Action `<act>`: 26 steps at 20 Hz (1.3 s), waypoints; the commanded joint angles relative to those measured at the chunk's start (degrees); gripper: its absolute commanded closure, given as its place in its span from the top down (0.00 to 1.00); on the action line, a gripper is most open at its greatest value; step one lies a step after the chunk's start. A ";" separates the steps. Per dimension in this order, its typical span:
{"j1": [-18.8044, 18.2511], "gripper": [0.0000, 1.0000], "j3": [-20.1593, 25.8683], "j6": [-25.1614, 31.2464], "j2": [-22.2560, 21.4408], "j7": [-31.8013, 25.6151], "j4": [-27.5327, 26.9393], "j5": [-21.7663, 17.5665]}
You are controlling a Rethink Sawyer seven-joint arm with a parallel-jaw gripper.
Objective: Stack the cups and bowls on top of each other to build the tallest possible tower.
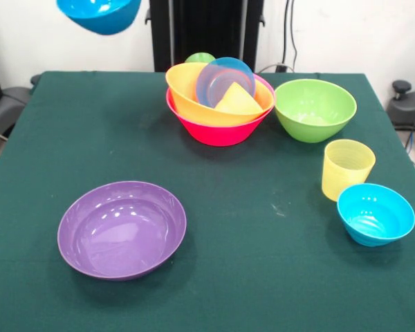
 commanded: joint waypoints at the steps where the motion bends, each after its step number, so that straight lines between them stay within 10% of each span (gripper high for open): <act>1: 1.77 0.00 1.63 -4.39 0.46 17.21 -8.70 -3.68; 26: 10.91 0.00 2.64 1.25 1.21 27.22 -4.35 4.46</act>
